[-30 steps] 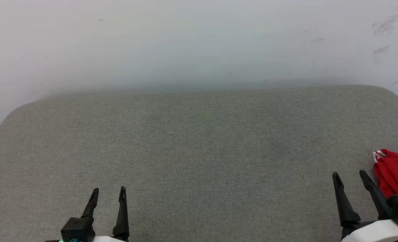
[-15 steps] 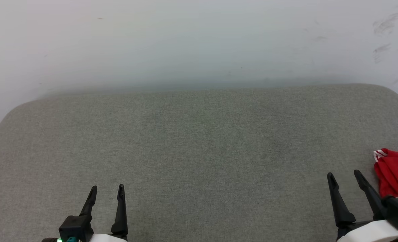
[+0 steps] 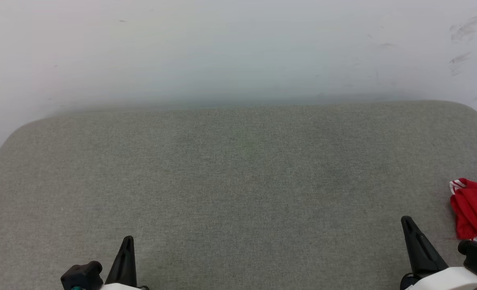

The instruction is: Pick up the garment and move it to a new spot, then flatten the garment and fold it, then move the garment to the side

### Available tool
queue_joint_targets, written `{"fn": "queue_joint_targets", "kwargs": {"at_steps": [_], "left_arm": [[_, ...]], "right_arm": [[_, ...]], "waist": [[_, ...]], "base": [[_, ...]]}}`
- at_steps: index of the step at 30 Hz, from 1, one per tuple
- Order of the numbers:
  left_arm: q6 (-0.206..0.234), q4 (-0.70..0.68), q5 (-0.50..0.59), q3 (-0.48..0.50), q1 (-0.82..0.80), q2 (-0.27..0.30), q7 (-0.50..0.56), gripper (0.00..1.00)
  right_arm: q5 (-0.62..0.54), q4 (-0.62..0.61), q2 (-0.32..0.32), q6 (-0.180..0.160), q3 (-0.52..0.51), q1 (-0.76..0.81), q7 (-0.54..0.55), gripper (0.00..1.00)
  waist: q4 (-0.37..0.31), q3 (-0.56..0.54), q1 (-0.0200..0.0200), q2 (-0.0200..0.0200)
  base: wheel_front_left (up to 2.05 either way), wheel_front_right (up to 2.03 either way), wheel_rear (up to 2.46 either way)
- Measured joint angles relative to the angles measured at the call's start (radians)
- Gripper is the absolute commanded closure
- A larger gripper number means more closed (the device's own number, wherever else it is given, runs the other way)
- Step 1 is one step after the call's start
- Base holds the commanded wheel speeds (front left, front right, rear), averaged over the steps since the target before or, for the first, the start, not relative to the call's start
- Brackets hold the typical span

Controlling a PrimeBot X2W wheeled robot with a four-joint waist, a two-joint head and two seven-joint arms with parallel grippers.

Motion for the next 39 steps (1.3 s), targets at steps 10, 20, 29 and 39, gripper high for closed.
{"fn": "queue_joint_targets", "kwargs": {"at_steps": [10, 20, 29, 39], "left_arm": [[-0.026, 0.013, -0.172, 0.028, -0.024, -0.008, 0.045, 1.0], [-0.046, 0.024, -0.323, 0.053, -0.054, -0.016, 0.085, 1.0], [-0.064, 0.034, -0.446, 0.07, -0.077, -0.025, 0.117, 1.0], [-0.083, 0.043, -0.57, 0.092, -0.1, -0.033, 0.151, 1.0]], "right_arm": [[0.177, 0.041, 0.006, 0.0, -0.007, -0.029, 0.011, 1.0], [0.332, 0.075, 0.01, 0.0, -0.014, -0.061, 0.027, 1.0], [0.458, 0.104, 0.014, 0.0, -0.021, -0.084, 0.037, 1.0], [0.586, 0.133, 0.018, 0.0, -0.028, -0.109, 0.048, 1.0]], "waist": [[0.002, 0.003, 0.0, 0.0], [0.004, 0.006, 0.0, 0.0], [0.006, 0.009, -0.0001, 0.0], [0.008, 0.012, -0.0001, 0.0]], "base": [[0.0, 0.0, 0.0], [0.0, 0.0, 0.0], [0.0, 0.0, 0.0], [0.0, 0.0, 0.0]]}}
